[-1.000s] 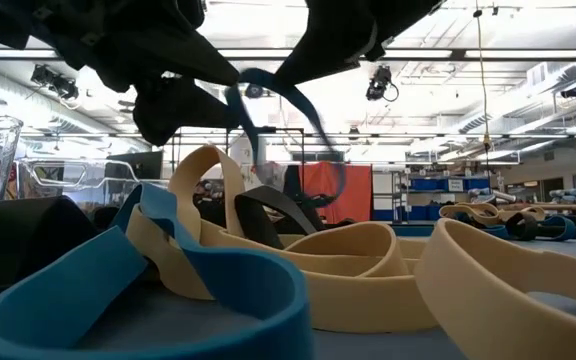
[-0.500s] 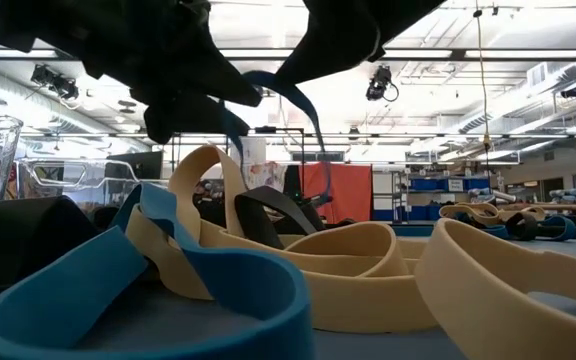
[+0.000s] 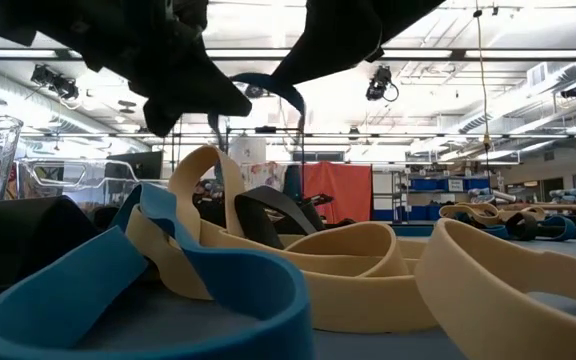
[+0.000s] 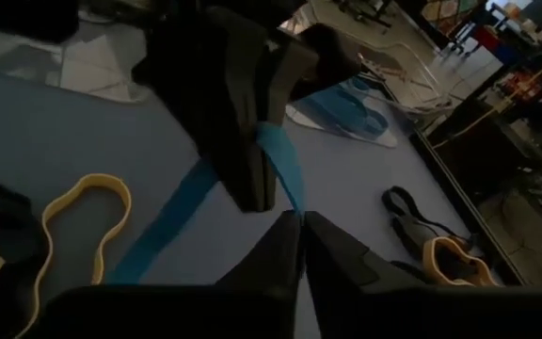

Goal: Sort rubber bands into baskets
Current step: Put the blue rubber band into the top transparent bin

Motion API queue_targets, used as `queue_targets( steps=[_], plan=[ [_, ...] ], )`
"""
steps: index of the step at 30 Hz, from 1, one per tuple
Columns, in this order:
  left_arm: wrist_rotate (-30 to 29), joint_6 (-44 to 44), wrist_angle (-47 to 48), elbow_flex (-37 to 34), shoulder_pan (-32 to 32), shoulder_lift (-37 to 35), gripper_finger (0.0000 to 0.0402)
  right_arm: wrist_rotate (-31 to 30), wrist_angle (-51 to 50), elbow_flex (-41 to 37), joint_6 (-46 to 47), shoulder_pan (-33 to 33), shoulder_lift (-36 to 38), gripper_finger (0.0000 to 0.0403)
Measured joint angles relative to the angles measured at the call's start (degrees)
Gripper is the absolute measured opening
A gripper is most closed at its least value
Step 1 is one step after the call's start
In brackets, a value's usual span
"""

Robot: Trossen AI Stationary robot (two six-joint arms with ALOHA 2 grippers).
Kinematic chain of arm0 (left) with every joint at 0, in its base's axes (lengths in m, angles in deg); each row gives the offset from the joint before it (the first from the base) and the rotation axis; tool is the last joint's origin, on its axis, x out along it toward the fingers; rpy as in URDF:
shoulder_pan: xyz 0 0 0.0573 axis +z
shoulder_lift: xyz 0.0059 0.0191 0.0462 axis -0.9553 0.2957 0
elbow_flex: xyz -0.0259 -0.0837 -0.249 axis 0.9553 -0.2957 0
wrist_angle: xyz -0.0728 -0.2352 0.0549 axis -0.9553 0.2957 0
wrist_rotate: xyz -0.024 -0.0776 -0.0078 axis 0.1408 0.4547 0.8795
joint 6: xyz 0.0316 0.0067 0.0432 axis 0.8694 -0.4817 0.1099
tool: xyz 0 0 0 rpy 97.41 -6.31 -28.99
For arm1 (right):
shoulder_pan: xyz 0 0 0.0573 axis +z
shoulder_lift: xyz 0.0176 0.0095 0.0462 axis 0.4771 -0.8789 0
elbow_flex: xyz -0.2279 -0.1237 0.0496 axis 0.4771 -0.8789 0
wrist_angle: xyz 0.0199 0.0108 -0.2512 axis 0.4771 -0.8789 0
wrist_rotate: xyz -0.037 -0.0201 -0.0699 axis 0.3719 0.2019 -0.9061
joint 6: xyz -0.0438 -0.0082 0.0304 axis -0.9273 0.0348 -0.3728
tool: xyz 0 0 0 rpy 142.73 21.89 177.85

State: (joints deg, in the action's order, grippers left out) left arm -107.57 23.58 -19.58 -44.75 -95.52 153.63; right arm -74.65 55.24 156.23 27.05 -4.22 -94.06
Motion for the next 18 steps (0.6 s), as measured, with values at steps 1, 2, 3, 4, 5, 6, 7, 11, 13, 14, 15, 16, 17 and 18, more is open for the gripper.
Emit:
queue_targets(
  steps=[1, 2, 3, 4, 5, 6, 7, 11, 13, 14, 15, 16, 17, 18],
  plan=[
    [-0.1, 0.0, 1.8, 0.0, 0.2, -1.2, 0.0011, 0.0, -0.1, 0.0, -0.6, 0.0, 0.0, 0.0051],
    [-0.2, 0.0, 3.5, 0.0, 0.5, -2.6, 0.0008, 0.0, -0.1, 0.0, -0.8, 0.0, 0.0, 0.0061],
    [-0.5, -0.3, 5.5, 0.0, 0.9, -3.9, 0.0006, 0.0, -0.1, 0.0, -0.7, 0.0, 0.0, 0.0070],
    [-0.6, -0.4, 7.6, 0.0, 1.3, -5.3, 0.0004, 0.0, -0.1, 0.0, -0.6, 0.0, 0.0, 0.0079],
    [-0.7, -0.4, 9.8, 0.0, 1.8, -6.9, 0.0004, 0.0, -0.1, 0.0, -0.3, 0.0, 0.0, 0.0088],
    [-0.7, -0.4, 12.0, 0.0, 2.3, -8.5, 0.0004, 0.1, -0.1, 0.0, 0.4, 0.0, 0.0, 0.0095],
    [-0.9, -0.5, 13.8, 0.0, 3.0, -10.1, 0.0005, 0.2, -0.1, 0.0, 1.3, 0.0, 0.0, 0.0102],
    [-4.3, -2.2, 23.8, 0.0, 5.6, -17.2, 0.0005, 3.9, 0.0, 0.0, 5.4, -0.2, 0.0, 0.0116],
    [-7.6, -5.3, 29.7, 0.0, 7.5, -20.8, 0.0005, 6.4, 0.0, 0.0, 7.0, -0.5, 0.0, 0.0117],
    [-8.9, -6.2, 32.7, 0.0, 8.5, -22.6, 0.0005, 7.3, 0.0, 0.0, 7.3, -0.6, 0.0, 0.0117],
    [-10.0, -6.6, 35.2, 0.0, 9.7, -24.3, 0.0005, 7.7, 0.0, 0.0, 7.5, -0.7, 0.0, 0.0116],
    [-11.0, -6.8, 37.6, 0.0, 10.9, -26.0, 0.0005, 7.8, 0.0, 0.0, 7.8, -0.8, 0.0, 0.0115],
    [-11.8, -7.2, 40.1, 0.0, 12.1, -27.6, 0.0005, 7.7, 0.0, 0.0, 8.0, -0.9, 0.0, 0.0115],
    [-12.4, -7.7, 42.7, 0.0, 13.6, -29.3, 0.0005, 7.8, 0.0, 0.0, 8.1, -0.9, 0.0, 0.0115]
  ],
)
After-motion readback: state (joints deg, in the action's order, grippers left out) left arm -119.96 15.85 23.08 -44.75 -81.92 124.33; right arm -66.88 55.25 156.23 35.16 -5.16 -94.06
